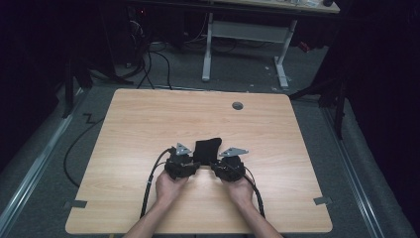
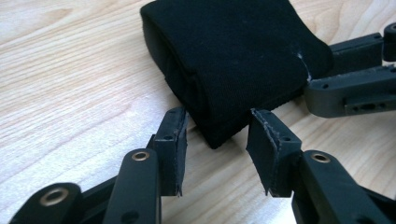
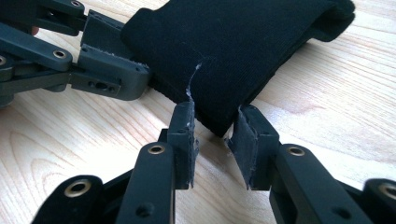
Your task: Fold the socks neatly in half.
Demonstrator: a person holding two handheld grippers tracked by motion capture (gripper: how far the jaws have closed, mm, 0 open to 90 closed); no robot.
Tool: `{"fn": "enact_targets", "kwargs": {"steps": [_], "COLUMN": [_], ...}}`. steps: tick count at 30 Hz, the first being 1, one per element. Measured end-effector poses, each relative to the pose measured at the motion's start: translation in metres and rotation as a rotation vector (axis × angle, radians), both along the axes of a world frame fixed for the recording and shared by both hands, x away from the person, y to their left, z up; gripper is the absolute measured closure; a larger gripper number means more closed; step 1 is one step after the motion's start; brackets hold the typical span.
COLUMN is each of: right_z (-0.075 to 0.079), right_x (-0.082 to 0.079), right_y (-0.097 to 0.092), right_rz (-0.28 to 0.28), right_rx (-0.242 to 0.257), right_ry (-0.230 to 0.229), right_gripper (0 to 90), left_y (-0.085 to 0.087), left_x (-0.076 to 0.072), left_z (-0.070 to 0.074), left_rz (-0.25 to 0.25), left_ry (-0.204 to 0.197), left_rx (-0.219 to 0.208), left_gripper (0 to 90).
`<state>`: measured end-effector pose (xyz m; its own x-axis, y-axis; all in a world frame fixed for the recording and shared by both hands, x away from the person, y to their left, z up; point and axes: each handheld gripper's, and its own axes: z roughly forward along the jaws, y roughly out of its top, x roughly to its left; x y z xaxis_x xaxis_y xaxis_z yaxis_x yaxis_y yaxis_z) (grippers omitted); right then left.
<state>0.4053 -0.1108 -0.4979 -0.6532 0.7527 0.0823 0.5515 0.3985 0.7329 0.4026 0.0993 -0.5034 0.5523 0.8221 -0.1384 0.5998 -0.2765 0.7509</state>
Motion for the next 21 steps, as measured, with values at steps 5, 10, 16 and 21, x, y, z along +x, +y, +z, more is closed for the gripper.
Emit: {"fn": "enact_targets", "kwargs": {"steps": [5, 10, 16, 21], "right_z": [-0.001, 0.001, 0.006, 0.011], "right_x": [0.001, 0.002, -0.001, -0.005], "right_y": [0.002, -0.001, -0.007, -0.016], "right_rz": [0.006, 0.000, -0.006, -0.020], "right_rx": [-0.007, -0.003, 0.021, 0.040], "right_ry": [0.001, -0.004, -0.017, -0.032], "right_gripper": [66.5, 61.9, 58.9, 58.3], "left_y": [0.003, 0.003, 0.007, 0.008], "left_x": [0.002, 0.001, -0.001, -0.005], "left_z": [-0.001, 0.000, 0.003, 0.009], "left_rz": [0.019, 0.019, 0.025, 0.021], "left_ry": [-0.005, -0.003, -0.012, -0.037], "left_rx": [-0.009, -0.007, -0.001, -0.013], "left_gripper": [57.1, 51.7, 48.6, 48.2]}}
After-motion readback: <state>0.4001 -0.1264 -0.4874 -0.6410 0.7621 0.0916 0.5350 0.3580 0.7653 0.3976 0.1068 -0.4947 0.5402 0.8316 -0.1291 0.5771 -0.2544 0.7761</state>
